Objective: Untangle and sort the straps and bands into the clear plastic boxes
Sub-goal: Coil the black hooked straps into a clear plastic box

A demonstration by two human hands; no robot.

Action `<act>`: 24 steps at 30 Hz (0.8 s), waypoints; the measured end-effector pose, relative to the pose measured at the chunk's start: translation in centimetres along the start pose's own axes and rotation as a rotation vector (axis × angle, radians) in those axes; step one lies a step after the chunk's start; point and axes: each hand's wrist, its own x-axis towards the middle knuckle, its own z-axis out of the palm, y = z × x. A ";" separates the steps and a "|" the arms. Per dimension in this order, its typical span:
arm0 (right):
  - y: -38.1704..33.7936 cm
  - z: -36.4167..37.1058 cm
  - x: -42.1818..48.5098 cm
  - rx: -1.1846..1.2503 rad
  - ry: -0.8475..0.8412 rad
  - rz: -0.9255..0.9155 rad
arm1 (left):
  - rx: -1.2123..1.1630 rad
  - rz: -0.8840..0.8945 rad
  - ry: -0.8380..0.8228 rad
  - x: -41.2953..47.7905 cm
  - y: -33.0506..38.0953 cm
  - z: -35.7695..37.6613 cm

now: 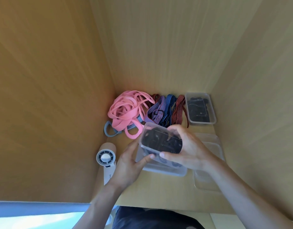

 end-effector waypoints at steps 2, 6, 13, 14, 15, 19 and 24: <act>-0.1 -0.1 -0.1 0.024 0.004 0.015 | -0.008 -0.007 0.000 -0.1 0.0 0.0; -0.2 0.0 -0.1 0.034 -0.005 0.026 | 0.012 -0.001 0.029 0.0 0.2 -0.1; -1.1 -1.5 0.0 0.244 -0.111 0.017 | -0.045 0.058 0.053 1.0 2.4 -0.8; -1.2 -2.0 -0.2 0.274 -0.150 0.008 | -0.077 0.058 0.067 1.2 2.6 -0.9; -1.2 -2.5 -0.5 0.287 -0.185 -0.007 | -0.120 0.055 0.090 1.4 2.8 -0.9; -1.6 -3.4 -1.9 0.294 -0.173 -0.074 | -0.231 -0.003 0.166 2.5 2.9 -0.8; -2.6 -2.5 -2.7 0.110 0.015 -0.140 | -0.341 -0.078 0.176 3.0 3.4 0.1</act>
